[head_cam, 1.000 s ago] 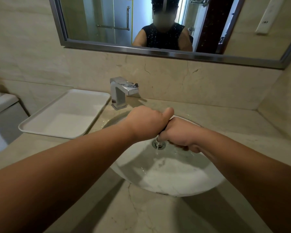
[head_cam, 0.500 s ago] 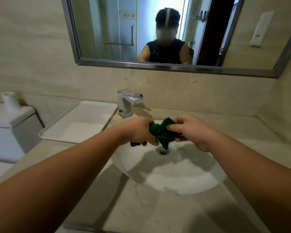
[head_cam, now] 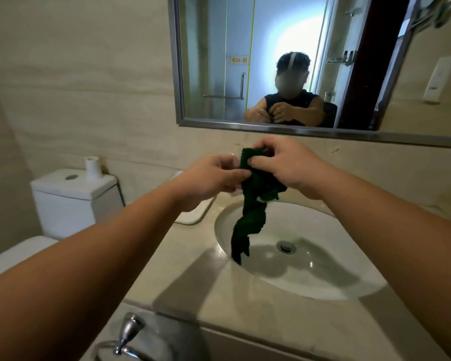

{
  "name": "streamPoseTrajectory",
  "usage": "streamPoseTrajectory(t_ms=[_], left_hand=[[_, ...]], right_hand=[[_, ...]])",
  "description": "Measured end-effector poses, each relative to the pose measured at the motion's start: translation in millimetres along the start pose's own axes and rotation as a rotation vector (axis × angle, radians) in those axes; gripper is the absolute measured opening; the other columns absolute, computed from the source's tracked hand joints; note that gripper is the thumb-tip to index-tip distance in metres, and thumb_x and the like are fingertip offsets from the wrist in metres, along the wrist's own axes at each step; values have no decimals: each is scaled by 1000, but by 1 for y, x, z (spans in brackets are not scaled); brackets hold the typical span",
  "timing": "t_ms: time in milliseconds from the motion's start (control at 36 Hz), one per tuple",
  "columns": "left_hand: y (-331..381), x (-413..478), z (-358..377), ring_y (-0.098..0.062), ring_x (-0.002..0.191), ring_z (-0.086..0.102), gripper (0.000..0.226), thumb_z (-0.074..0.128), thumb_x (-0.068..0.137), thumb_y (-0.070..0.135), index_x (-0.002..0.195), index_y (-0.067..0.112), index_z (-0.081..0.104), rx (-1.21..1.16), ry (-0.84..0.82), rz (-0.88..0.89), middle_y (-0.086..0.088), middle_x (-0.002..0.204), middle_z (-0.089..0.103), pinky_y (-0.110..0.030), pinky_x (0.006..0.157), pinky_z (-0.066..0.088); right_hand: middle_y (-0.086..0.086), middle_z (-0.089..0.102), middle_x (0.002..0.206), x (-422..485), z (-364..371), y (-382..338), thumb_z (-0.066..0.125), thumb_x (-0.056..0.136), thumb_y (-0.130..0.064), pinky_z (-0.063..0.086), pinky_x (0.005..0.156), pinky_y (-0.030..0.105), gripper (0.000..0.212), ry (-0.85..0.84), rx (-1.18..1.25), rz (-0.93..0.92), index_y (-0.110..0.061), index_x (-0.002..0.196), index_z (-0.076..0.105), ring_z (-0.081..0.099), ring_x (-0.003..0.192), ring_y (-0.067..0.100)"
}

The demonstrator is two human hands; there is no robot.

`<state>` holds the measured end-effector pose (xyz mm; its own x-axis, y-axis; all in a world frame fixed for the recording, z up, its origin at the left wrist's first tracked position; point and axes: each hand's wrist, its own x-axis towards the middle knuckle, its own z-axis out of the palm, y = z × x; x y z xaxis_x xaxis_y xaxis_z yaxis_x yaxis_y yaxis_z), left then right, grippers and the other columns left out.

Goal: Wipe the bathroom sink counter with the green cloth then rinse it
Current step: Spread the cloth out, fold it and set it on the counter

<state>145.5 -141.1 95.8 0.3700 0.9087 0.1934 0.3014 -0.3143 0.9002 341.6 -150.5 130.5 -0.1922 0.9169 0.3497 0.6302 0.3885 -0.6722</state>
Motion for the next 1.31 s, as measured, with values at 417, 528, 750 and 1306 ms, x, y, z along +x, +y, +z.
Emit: streamPoseTrajectory(t_ms=[417, 528, 750, 1306], left_hand=[[-5, -46, -56, -21, 98, 73, 22, 52, 108, 17, 112, 24, 72, 167, 453, 29, -5, 106, 76, -43, 86, 63], [-6, -54, -61, -17, 81, 62, 24, 77, 93, 27, 107, 15, 62, 238, 471, 133, -1, 93, 66, -40, 75, 55], [-10, -56, -54, -26, 90, 72, 22, 81, 91, 9, 101, -1, 64, -29, 151, 53, -22, 96, 71, -51, 91, 62], [-56, -62, -95, -32, 95, 74, 26, 79, 88, 30, 108, 19, 66, 258, 270, -280, -13, 105, 73, -51, 87, 64]], right_hand=[[-1, 80, 90, 10, 49, -45, 66, 99, -24, 60, 88, 53, 16, 83, 20, -86, -32, 92, 78, 75, 89, 23], [9, 77, 86, 19, 59, -58, 75, 90, -33, 61, 81, 50, 16, 65, 67, -25, -18, 88, 73, 75, 84, 30], [15, 70, 77, 23, 77, -69, 74, 92, -19, 50, 61, 34, 23, -120, 312, 96, -13, 70, 69, 62, 71, 26], [14, 72, 91, 41, 73, 2, 73, 94, -29, 54, 76, 38, 25, -245, -81, 212, -5, 100, 75, 65, 83, 27]])
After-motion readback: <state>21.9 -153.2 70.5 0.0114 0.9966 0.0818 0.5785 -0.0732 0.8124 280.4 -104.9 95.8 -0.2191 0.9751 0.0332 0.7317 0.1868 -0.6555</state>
